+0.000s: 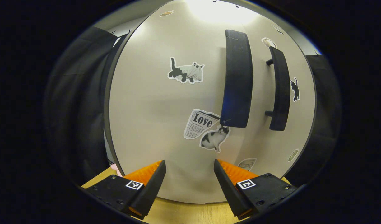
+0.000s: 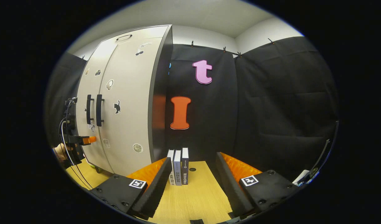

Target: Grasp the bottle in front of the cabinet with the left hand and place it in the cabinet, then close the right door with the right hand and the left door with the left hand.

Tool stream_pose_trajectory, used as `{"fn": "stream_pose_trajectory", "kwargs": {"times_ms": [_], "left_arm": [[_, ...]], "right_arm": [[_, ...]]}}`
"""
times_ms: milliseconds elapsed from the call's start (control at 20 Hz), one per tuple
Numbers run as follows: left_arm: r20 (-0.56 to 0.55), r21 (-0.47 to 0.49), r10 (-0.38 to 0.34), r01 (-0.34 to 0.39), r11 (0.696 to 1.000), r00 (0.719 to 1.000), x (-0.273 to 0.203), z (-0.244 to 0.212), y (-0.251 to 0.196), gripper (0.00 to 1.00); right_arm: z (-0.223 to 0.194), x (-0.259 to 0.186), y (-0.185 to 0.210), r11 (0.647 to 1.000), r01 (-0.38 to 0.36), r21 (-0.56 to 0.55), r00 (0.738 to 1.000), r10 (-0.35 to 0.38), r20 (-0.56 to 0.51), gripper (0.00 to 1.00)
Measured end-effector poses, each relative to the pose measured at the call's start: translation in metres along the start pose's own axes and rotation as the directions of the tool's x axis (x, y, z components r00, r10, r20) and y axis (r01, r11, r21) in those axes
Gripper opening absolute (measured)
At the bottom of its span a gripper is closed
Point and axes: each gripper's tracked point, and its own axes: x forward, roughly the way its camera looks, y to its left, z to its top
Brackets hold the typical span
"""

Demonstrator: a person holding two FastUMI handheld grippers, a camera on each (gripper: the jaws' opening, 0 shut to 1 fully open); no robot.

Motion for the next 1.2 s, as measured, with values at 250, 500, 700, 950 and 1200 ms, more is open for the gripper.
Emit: {"fn": "stream_pose_trajectory", "kwargs": {"times_ms": [250,500,700,950,1200], "left_arm": [[0.011,0.026,-0.022,0.022,0.999,1.000,-0.018,0.007,-0.002,0.94],[0.035,0.064,-0.021,0.019,0.998,0.999,-0.059,0.023,0.010,0.94],[0.047,0.037,-0.030,0.028,0.999,0.998,-0.090,0.040,0.019,0.94],[0.064,0.006,-0.033,0.032,0.999,0.997,-0.130,0.066,0.030,0.94],[0.094,0.030,-0.036,0.033,0.999,0.995,-0.168,0.095,0.042,0.94]], "right_arm": [[0.003,-0.005,-0.001,1.000,-0.002,0.001,1.000,0.002,0.009,0.87],[0.007,-0.008,0.007,1.000,-0.019,0.003,1.000,0.019,0.017,0.87],[0.011,-0.013,0.022,0.999,-0.047,0.006,0.999,0.047,0.024,0.87],[0.017,-0.022,0.034,0.998,-0.066,-0.002,0.997,0.066,0.038,0.87],[0.024,-0.031,0.038,0.998,-0.070,-0.005,0.996,0.070,0.052,0.87]]}}
